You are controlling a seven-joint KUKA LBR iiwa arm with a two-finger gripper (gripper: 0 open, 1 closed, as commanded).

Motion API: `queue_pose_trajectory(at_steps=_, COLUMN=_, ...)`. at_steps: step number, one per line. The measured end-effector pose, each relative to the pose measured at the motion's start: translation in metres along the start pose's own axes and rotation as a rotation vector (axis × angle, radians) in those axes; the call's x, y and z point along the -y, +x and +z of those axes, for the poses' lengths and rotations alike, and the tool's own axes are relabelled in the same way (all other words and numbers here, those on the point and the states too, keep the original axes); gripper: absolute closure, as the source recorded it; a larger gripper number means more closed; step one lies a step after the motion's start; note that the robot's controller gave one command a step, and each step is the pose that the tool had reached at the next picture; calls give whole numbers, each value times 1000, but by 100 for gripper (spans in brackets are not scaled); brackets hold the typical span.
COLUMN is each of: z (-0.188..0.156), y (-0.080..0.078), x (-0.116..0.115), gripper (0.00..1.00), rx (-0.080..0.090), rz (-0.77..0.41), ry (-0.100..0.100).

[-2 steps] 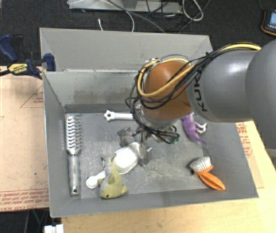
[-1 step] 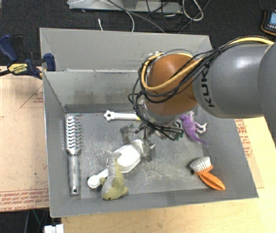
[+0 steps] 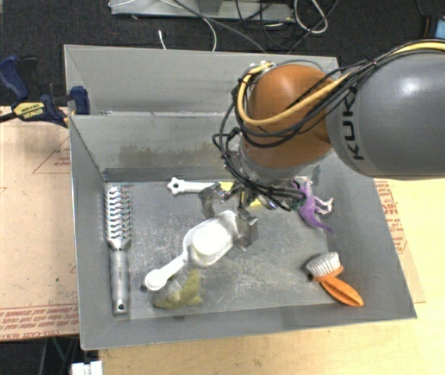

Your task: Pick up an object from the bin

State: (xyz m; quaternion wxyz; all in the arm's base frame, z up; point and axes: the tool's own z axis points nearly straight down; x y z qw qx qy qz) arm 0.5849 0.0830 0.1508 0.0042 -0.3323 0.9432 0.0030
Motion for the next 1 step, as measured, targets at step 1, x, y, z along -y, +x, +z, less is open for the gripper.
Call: queue_pose_trajectory(at_steps=1, z=-27, y=0, x=0, gripper=100, rx=0, rz=0, ry=0)
